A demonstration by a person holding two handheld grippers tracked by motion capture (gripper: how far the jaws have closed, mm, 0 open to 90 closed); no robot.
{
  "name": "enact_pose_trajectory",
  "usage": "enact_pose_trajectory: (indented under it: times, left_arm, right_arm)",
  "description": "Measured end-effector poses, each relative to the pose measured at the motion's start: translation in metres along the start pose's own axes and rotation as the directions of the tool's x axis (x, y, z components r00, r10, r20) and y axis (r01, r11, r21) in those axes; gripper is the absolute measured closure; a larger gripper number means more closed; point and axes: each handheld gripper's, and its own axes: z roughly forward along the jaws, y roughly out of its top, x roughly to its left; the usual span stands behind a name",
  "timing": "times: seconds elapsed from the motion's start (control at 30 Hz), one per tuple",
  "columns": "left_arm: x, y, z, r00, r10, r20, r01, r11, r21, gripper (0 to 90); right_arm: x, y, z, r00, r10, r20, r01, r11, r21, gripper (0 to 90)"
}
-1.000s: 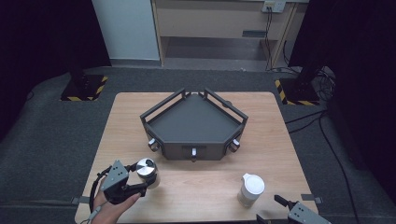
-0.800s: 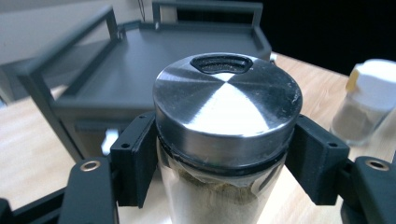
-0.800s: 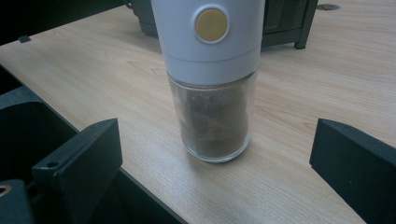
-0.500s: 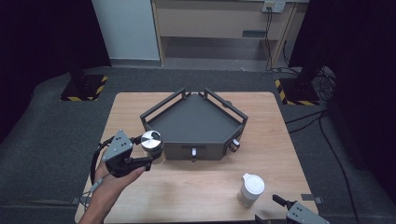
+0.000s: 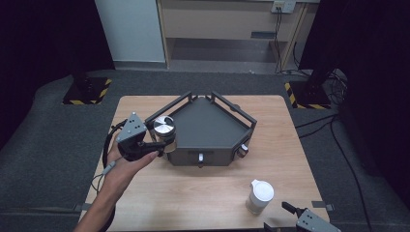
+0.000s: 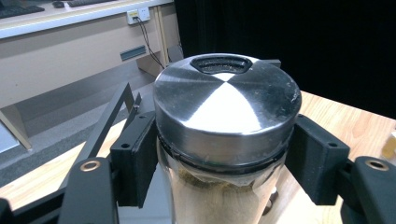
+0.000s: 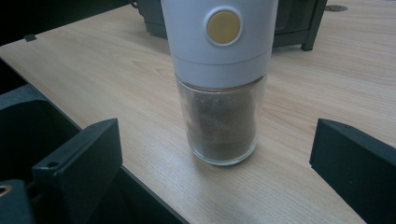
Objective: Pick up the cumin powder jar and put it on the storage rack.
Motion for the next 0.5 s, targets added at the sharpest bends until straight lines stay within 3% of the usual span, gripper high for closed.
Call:
enact_pose_trajectory:
  times: [0.5]
  left_arm:
    - [0.009,0.009,0.041,0.9999,0.01,0.01,-0.01,1.0,-0.001,30.6]
  right_arm:
    - [-0.001,0.0,0.0,1.0,0.002,-0.002,-0.002,1.0,0.001,2.7]
